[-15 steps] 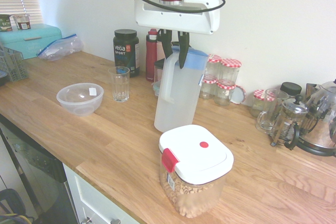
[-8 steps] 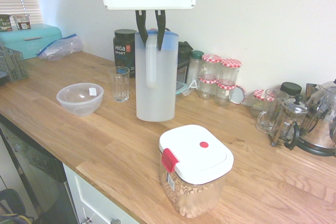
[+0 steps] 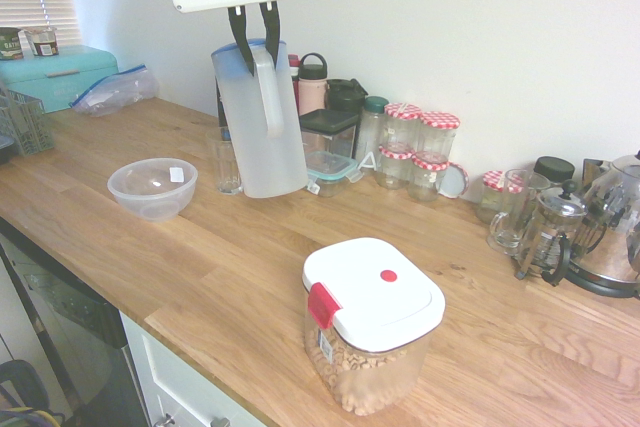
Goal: Pour me some water
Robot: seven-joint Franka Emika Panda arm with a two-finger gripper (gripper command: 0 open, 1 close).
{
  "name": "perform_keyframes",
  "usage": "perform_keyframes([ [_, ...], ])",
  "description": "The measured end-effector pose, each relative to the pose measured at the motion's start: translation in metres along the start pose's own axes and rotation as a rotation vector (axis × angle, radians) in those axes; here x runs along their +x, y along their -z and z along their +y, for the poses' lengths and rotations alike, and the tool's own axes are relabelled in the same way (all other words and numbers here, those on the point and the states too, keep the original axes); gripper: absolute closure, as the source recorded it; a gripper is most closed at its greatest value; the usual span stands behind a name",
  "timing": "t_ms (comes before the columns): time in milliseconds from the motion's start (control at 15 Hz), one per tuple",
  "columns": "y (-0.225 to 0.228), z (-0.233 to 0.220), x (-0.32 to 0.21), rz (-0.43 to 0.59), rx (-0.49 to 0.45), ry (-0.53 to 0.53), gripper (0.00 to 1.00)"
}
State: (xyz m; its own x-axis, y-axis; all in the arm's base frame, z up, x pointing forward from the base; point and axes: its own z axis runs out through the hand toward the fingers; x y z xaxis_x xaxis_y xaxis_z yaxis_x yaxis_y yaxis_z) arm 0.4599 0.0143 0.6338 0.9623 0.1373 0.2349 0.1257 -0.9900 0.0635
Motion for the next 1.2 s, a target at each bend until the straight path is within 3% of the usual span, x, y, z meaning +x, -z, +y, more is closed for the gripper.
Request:
perform_keyframes([
  [667, -0.03, -0.093, 0.064, -0.164, -0.278, 0.267, 1.0],
  [1200, -0.069, -0.14, 0.072, -0.234, -0.525, 0.375, 1.0],
])
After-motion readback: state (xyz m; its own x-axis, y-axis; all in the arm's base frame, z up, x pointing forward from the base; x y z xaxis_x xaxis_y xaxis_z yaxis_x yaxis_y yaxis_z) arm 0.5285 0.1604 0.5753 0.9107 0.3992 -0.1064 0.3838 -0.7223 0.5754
